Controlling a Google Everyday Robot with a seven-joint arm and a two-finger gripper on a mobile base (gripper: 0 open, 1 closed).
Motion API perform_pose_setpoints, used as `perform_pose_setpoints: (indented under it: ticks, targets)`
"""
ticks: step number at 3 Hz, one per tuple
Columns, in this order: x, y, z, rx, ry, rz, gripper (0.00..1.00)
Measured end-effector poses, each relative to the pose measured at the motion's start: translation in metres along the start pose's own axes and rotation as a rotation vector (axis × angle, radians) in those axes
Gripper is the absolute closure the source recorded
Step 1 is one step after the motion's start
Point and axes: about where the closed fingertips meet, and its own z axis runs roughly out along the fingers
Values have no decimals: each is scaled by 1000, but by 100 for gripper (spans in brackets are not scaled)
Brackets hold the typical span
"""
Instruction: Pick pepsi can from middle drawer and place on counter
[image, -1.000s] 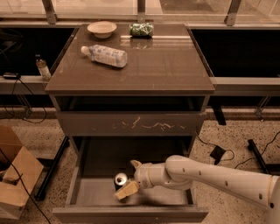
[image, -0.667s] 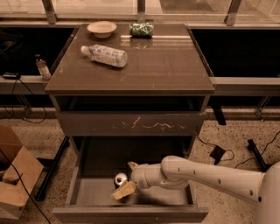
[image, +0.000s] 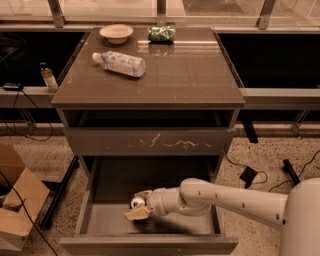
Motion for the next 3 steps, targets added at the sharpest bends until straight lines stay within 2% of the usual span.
perform_pose_setpoints:
  ticks: [1, 2, 3]
  targets:
    - [0, 0, 0, 0, 0, 0, 65]
    - [-16, 5, -22, 15, -37, -21, 88]
    - [-52, 20, -73, 16, -107, -85, 100]
